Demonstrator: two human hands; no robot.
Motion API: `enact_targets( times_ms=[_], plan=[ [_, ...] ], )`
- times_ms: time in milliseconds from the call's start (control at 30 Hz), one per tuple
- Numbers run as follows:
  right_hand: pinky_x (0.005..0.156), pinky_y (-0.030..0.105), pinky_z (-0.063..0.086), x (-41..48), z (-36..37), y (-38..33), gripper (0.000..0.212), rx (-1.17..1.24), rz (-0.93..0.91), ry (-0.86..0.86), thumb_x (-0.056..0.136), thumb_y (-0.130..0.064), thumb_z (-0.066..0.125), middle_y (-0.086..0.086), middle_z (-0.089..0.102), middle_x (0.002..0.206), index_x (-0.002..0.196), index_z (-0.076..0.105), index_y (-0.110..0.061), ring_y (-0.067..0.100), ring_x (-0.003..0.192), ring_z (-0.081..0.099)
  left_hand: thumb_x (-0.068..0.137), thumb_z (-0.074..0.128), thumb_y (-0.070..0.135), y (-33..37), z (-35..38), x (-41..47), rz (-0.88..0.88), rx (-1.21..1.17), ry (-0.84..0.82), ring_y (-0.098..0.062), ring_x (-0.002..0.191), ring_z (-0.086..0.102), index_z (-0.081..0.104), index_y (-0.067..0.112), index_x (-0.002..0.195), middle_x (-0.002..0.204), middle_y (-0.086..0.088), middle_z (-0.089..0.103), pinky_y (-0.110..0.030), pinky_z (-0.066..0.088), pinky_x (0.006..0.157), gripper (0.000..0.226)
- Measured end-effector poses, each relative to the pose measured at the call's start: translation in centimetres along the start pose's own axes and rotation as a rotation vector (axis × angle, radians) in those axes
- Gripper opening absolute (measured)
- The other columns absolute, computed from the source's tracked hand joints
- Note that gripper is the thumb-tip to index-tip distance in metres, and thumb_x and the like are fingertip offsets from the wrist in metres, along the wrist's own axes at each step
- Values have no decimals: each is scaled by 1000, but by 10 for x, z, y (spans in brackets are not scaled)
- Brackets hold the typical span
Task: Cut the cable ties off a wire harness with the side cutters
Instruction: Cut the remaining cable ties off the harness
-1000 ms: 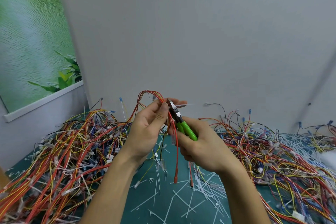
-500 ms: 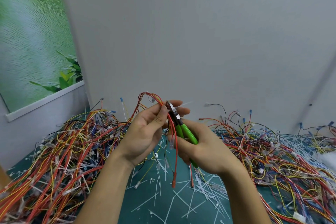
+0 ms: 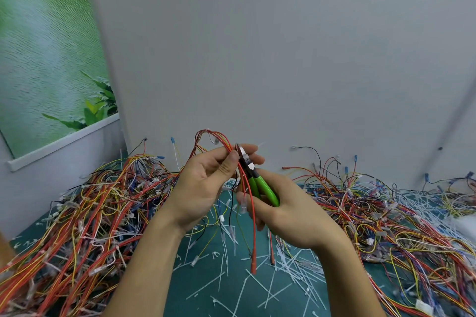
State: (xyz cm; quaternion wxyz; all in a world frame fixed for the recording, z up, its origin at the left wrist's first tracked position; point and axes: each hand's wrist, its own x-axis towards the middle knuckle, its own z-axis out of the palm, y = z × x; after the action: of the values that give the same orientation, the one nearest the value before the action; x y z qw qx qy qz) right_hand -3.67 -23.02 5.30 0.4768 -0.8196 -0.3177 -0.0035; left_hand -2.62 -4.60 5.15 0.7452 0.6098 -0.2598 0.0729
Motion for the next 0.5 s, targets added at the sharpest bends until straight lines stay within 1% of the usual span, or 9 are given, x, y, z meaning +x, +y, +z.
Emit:
enact_targets(
  times_ms=[67,133,200,233,267,333,400,433,500],
  plan=[
    [67,44,57,-1,-1,1,14,-22,0,3,101,-29,64,14,61,76,88,57,-26,35,70,65,96,52,37,1,0,-1,3,58,1,-25,112,69,66,10,125,117,-11,74,-36,54,97,42],
    [67,46,56,-1,-1,1,16,-51,3,13,101,-31,63,13,61,75,87,56,-28,34,68,65,98,51,35,2,0,-1,11,95,4,-24,112,69,66,9,125,116,-9,74,-35,54,98,40],
    [64,50,55,-1,0,3,18,-55,5,30,101,-33,63,15,57,72,86,56,-27,37,64,62,101,49,31,2,1,-1,17,133,8,-22,111,70,65,9,126,115,-8,75,-31,54,96,37],
    [60,50,54,0,1,4,19,-51,2,41,101,-34,63,16,54,70,86,56,-26,37,60,57,102,48,28,2,1,-1,18,148,7,-21,110,70,65,9,126,115,-7,75,-28,54,94,35],
    [57,50,51,0,2,5,20,-56,-2,53,101,-35,63,15,50,68,85,56,-26,35,57,50,102,47,26,2,1,-1,18,156,6,-21,109,71,64,9,127,115,-7,75,-27,54,92,35],
    [55,48,46,1,3,7,21,-77,-11,80,100,-38,64,7,42,64,85,56,-25,24,56,41,102,46,25,2,1,-1,19,149,4,-22,108,71,64,8,127,115,-7,75,-27,55,91,36],
    [55,47,45,2,4,8,21,-78,-15,98,100,-38,65,1,41,63,86,56,-24,19,57,40,101,48,29,3,1,-1,27,136,5,-23,109,70,64,9,128,115,-8,75,-29,55,93,37],
    [55,47,45,3,4,8,21,-75,-19,102,99,-37,65,2,42,63,86,56,-25,19,56,40,100,50,33,3,1,-2,30,132,6,-24,111,70,64,9,128,116,-8,75,-30,54,95,39],
    [57,50,48,3,5,6,20,-75,-30,102,99,-37,65,11,46,65,86,57,-25,28,56,45,97,51,37,4,1,-1,29,121,9,-25,113,69,65,10,127,116,-9,74,-34,53,100,42]
  ],
)
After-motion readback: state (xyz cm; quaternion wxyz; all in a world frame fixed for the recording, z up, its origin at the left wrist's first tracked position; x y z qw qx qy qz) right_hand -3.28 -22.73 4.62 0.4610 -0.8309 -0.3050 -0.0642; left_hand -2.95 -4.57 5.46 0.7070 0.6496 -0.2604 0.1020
